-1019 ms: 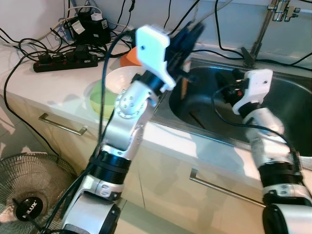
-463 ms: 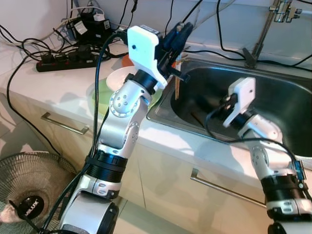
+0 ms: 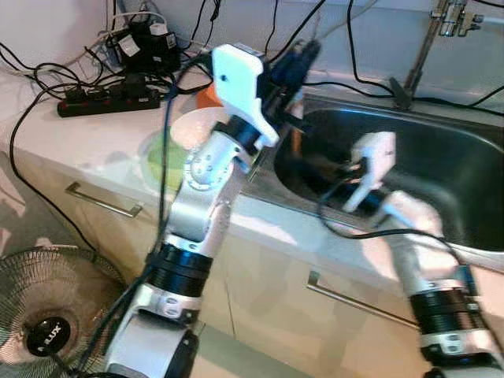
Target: Kitchen organization
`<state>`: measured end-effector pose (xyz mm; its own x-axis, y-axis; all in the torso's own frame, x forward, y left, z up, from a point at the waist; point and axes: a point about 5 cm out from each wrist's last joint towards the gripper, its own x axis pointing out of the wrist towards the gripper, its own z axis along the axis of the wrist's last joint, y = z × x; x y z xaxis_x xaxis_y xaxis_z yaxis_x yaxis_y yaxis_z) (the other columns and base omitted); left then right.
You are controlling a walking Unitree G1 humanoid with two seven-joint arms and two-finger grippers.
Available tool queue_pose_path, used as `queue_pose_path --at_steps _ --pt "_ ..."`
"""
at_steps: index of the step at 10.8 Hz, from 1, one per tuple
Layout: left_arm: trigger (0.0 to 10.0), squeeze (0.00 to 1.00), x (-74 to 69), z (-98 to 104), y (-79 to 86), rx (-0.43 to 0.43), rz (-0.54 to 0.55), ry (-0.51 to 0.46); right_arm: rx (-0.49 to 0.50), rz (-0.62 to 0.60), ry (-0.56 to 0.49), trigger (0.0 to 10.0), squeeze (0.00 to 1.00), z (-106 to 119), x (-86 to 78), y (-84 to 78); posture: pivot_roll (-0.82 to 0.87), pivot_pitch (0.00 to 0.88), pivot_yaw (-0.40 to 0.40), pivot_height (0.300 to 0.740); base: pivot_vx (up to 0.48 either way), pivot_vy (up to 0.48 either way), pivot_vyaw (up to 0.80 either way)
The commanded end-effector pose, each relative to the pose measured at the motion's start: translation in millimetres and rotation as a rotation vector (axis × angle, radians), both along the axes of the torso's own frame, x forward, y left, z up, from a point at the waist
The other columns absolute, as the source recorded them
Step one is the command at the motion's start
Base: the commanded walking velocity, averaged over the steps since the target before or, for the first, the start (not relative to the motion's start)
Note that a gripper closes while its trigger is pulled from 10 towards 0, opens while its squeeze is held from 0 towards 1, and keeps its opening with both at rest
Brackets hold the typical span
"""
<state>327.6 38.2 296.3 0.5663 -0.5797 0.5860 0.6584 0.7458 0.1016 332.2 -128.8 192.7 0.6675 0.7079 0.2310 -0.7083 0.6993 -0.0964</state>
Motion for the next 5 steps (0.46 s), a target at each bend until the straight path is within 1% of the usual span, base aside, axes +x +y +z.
queue_pose_path --at_steps 1,2,3,4,5 --pt "10.0 0.0 -1.8 -0.5 -0.9 0.002 -0.017 0.002 -0.007 0.003 -0.01 10.0 0.0 5.0 2.5 5.3 0.11 0.0 0.064 0.74 0.0 0.0 0.0" --pt "10.0 0.0 -4.2 -1.7 -7.0 0.006 -0.042 0.005 0.012 -0.002 -0.002 10.0 0.0 4.1 3.5 13.8 0.11 0.0 0.064 0.74 0.0 0.0 0.0" --pt "10.0 0.0 -6.1 -1.8 -10.4 0.008 -0.063 0.007 0.019 -0.019 -0.003 10.0 0.0 4.0 4.6 18.8 0.11 0.001 0.064 0.74 0.0 0.0 0.0" --pt "10.0 0.0 -6.3 -2.0 -10.8 0.008 -0.067 0.009 0.027 -0.048 0.003 10.0 0.0 4.0 6.8 19.8 0.12 0.001 0.064 0.74 0.0 0.0 0.0" --pt "10.0 0.0 -6.3 -2.9 -10.8 0.009 -0.068 0.013 0.032 -0.107 0.012 10.0 0.0 2.7 11.7 20.8 0.12 0.002 0.063 0.74 0.0 0.0 0.0"
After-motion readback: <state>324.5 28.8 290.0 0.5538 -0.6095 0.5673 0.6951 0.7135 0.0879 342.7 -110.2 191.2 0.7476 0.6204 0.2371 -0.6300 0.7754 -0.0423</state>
